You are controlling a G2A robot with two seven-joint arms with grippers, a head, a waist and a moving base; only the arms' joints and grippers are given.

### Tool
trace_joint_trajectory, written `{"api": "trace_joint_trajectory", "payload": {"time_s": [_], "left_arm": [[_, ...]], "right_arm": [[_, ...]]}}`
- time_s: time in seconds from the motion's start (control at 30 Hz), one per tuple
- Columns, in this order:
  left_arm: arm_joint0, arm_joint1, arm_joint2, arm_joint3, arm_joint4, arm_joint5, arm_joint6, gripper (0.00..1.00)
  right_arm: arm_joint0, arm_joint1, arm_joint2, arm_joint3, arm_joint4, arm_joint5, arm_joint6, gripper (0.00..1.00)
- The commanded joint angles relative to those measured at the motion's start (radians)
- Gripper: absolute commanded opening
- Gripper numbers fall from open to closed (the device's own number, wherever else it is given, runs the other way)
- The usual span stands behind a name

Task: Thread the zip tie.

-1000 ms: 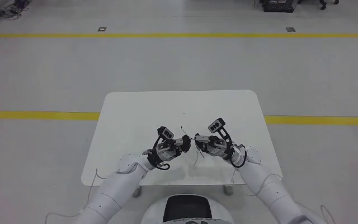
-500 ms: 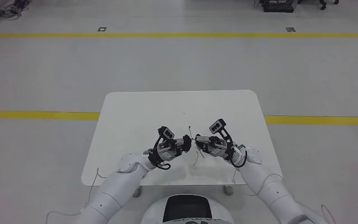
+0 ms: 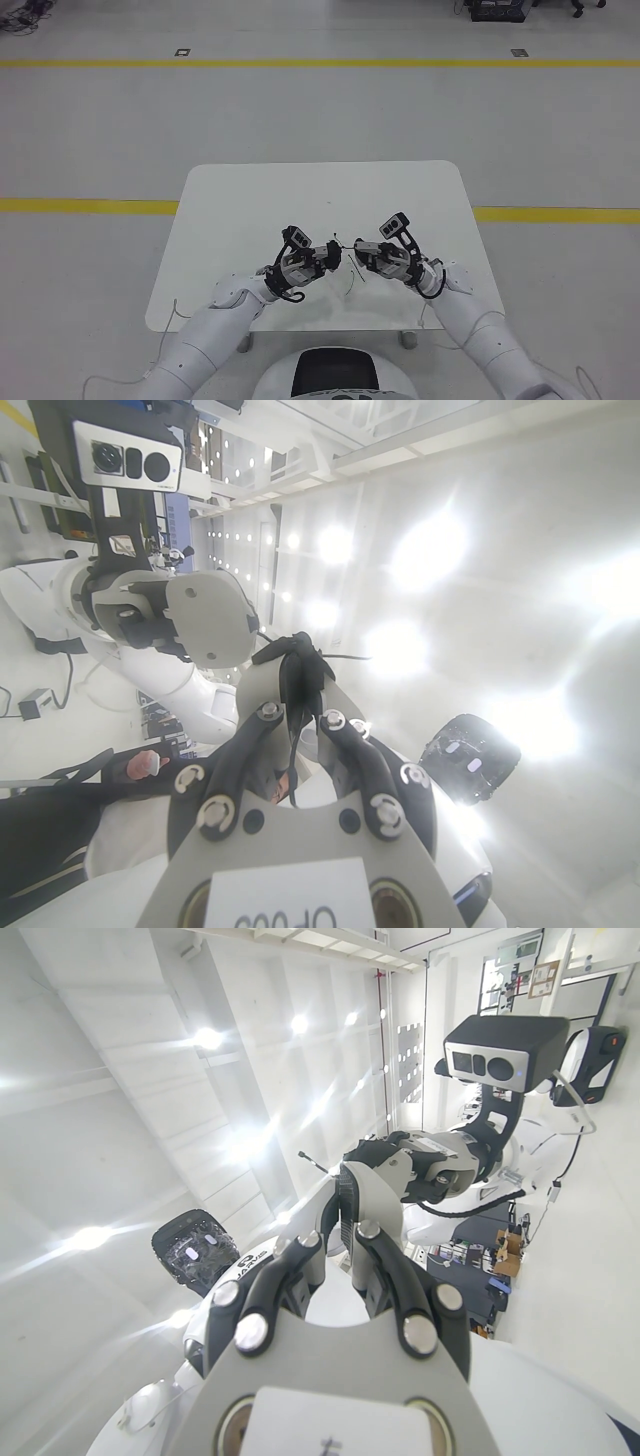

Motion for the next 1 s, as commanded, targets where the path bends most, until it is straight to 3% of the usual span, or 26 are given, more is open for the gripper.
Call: {"api": "trace_joint_trajectory", "payload": {"time_s": [0.0,0.97], "left_arm": [[0.000,0.000,0.001,0.001,-0.001,0.001,0.001,0.00],[-0.001,0.000,0.002,0.000,-0.002,0.003,0.000,0.00]], "right_arm": [[-0.001,0.000,0.002,0.001,0.000,0.000,0.000,0.00],[0.009,-0.007,0.002,0.047,-0.020,0.000,0.000,0.00]]}}
